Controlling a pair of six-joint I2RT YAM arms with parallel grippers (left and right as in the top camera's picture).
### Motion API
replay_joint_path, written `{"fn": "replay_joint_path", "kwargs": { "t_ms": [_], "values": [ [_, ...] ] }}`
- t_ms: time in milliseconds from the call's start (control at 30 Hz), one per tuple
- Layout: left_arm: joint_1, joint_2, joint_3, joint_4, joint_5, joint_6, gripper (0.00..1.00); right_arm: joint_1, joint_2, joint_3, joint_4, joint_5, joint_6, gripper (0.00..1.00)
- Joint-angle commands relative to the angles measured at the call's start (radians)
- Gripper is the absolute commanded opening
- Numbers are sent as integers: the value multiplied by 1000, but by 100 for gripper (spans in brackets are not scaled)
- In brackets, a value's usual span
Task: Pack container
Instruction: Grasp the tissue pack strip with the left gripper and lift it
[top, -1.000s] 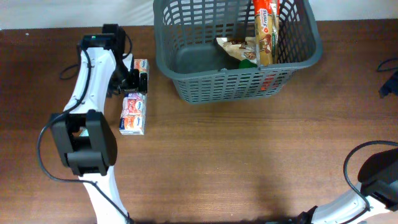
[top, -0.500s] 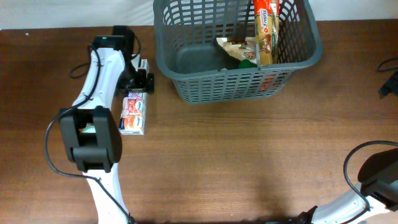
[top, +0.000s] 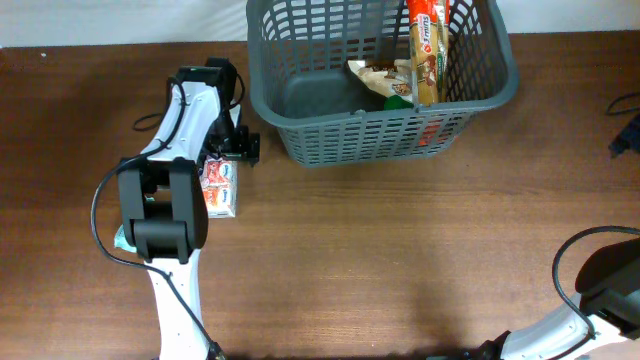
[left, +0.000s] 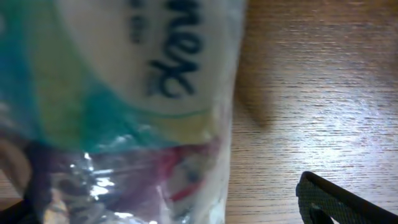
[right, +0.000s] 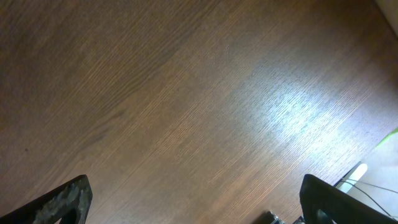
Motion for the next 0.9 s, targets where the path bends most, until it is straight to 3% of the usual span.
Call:
{"fn": "replay_joint_path", "kwargs": {
  "t_ms": [0, 833, 867],
  "values": [
    [11, 26, 3, 10, 16, -13, 99, -3, -1, -8, 3, 13, 12, 99],
    [42, 27, -31, 30, 41, -13, 100, -3, -1, -8, 3, 12, 12, 99],
    [42, 27, -31, 30, 40, -13, 95, -3, -1, -8, 3, 12, 12, 99]
  ]
}}
